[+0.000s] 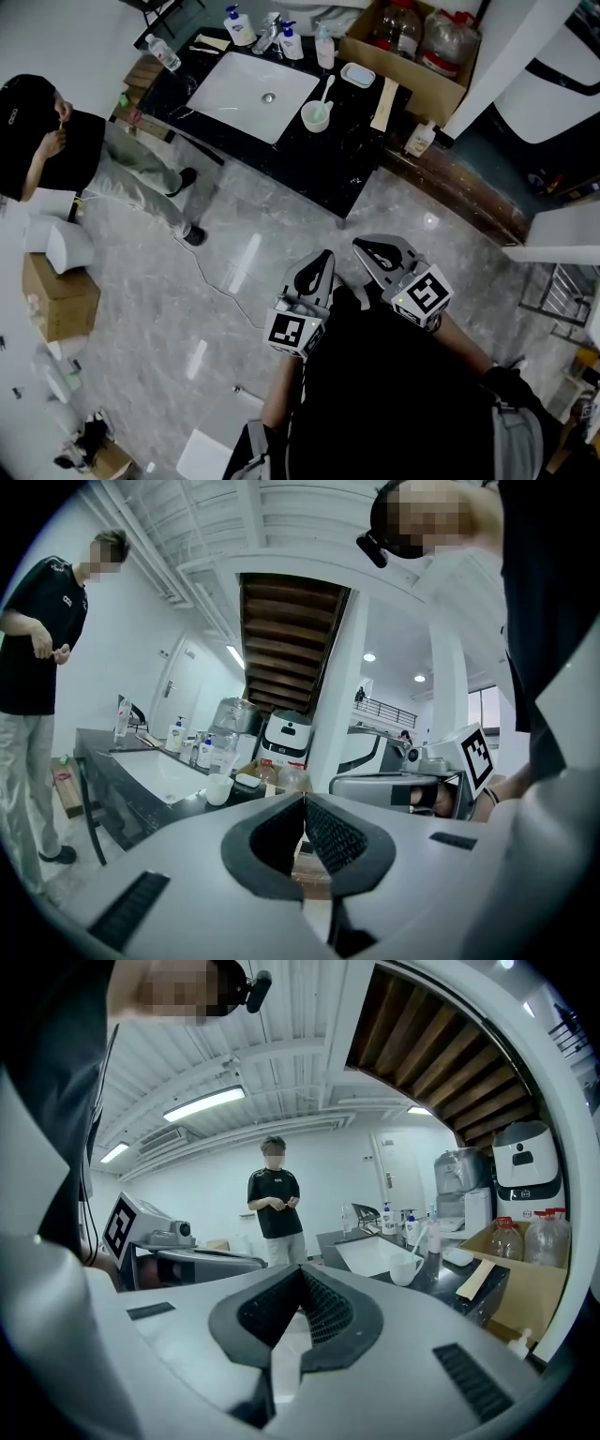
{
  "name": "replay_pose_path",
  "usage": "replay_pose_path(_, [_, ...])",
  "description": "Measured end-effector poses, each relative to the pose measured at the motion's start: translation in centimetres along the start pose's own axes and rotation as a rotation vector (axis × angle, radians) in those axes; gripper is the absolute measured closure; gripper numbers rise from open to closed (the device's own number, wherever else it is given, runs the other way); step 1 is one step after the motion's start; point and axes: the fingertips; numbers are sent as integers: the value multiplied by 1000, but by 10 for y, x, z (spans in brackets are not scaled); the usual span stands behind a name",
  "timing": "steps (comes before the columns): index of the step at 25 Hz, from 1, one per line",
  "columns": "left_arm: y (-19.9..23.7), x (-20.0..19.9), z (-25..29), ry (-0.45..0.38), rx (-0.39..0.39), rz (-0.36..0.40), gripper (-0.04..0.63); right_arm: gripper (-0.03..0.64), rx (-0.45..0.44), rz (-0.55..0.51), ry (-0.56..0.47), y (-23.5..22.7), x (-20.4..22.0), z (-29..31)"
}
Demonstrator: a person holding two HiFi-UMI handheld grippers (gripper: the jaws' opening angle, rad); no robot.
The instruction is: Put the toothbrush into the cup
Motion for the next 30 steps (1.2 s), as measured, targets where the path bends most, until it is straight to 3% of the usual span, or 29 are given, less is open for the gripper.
replay_pose_path(12, [-43, -6, 31, -22, -35, 1, 584, 601, -47, 13, -15, -19, 2, -31])
replay_pose_path(30, [-51, -7, 45, -13, -55, 14, 584, 601, -54, 16, -32, -33, 2, -42])
Point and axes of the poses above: the fingertips, and each gripper's own axes: z forward along the fingers, y to its left, x out of its underside, and after that the axes turned 12 degrees about x, right-handed
